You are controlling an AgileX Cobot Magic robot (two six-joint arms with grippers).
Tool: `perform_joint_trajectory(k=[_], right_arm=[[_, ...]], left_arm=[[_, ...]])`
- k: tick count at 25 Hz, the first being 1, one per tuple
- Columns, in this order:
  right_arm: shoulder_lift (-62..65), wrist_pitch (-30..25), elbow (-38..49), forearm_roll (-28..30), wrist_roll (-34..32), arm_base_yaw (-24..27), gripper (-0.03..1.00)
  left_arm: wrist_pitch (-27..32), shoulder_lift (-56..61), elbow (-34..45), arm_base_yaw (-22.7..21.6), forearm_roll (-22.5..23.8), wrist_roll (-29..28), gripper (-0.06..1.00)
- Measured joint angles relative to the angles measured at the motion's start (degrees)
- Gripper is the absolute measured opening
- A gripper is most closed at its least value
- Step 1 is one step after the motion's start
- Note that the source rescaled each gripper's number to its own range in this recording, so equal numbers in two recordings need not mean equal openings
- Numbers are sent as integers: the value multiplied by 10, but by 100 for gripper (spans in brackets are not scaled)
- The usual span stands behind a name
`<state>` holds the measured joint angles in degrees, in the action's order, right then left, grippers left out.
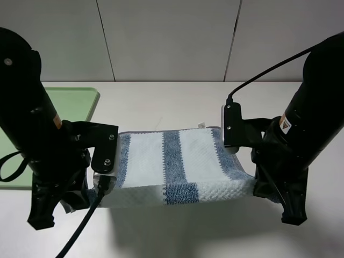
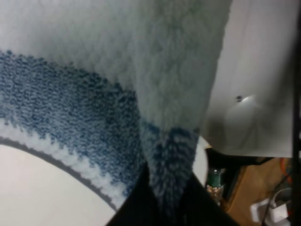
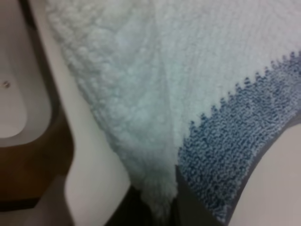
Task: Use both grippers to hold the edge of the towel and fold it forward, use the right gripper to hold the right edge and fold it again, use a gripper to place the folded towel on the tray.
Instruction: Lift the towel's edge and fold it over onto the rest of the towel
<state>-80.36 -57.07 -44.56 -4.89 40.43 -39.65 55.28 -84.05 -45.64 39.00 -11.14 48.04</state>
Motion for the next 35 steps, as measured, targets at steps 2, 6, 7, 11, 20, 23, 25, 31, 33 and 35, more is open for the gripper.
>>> perform_joint_trajectory(k=[2,6,7,11,20,23,25,31,33,35], right_arm=[[11,-15,0,-6,0,0,0],[19,-22,0,-8,0,0,0],[19,-18,0,-6,0,0,0],[19,18,0,19,0,0,0],[19,84,0,79,0,0,0],[19,101,0,92,0,0,0],[19,113,0,99,0,0,0],[16,144,0,122,0,0,0],[10,151,0,130,0,0,0],[0,151,-6,135,0,0,0]], left_arm=[[10,6,0,0,-9,3,0],[11,12,-1,0,-10,4,0],[11,12,-1,0,-9,4,0],[-17,12,-1,0,19,4,0],[-95,12,-1,0,90,4,0],[-110,12,-1,-3,100,4,0],[-122,6,-1,-10,102,4,0],[-152,-25,-1,-18,122,4,0],[-163,-37,-1,-18,127,4,0],[-180,-45,-1,-18,133,4,0]])
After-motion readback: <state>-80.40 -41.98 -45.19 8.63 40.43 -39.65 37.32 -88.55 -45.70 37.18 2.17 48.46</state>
